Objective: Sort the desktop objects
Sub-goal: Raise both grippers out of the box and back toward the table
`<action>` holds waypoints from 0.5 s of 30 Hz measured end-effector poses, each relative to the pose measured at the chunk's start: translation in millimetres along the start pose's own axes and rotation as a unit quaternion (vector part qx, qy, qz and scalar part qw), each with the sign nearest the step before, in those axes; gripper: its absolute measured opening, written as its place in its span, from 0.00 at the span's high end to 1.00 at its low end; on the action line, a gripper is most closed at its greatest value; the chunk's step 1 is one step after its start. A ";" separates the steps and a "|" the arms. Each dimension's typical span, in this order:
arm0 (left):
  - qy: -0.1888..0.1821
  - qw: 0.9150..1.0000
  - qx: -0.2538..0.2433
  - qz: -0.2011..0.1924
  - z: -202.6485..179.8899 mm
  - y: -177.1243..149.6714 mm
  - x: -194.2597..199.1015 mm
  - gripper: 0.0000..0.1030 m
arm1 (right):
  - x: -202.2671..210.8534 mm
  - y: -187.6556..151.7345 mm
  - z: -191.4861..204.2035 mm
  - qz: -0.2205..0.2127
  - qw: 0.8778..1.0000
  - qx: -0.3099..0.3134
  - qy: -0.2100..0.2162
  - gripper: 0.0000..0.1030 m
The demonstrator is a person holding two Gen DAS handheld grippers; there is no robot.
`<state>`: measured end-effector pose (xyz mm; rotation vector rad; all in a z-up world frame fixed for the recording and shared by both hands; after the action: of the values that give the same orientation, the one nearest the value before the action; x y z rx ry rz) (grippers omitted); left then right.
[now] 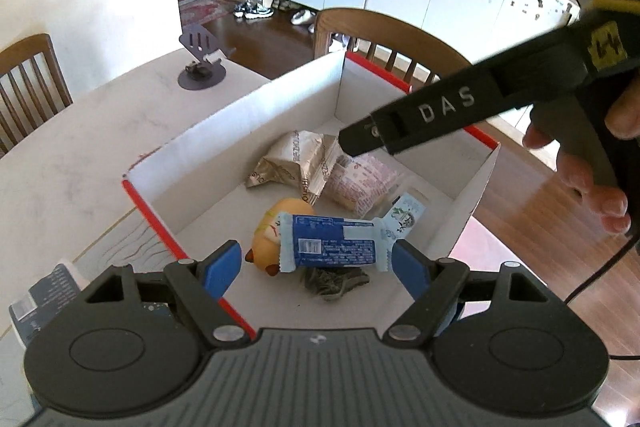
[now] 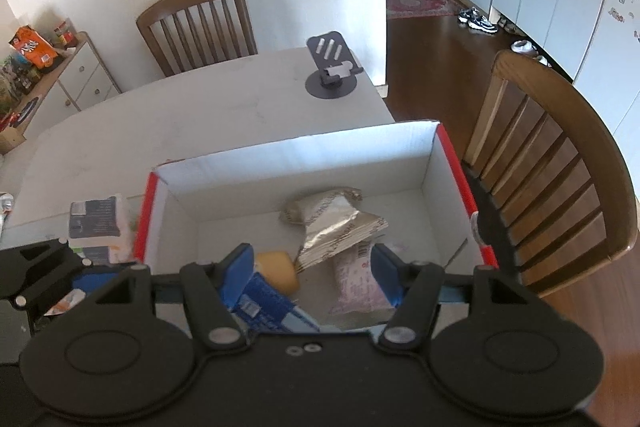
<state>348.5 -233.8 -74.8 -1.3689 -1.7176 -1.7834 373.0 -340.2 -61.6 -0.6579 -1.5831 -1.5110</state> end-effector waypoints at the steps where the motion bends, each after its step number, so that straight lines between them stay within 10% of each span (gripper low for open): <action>1: -0.001 1.000 0.000 -0.003 0.2 -0.8 3.2 0.20 | 2.7 -0.8 2.3 -0.002 1.000 0.001 0.001 0.37; 15: -0.014 1.000 -0.001 -0.019 7.6 -22.7 39.5 0.20 | 34.0 -22.8 29.4 -0.018 1.000 -0.006 0.004 0.31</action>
<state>314.7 -206.8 -58.8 -1.3771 -1.7666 -1.7953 330.3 -320.4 -43.5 -0.6332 -1.5895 -1.5484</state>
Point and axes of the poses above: each gripper's, at about its wrist camera, not at the fingertips, and x roughly against the way its jaws point, z to its left, y to its top, the point moved 7 cm from there along -x, roughly the way its jaws point, and after that the axes turned 6 degrees about -y, right-handed, at the moved point
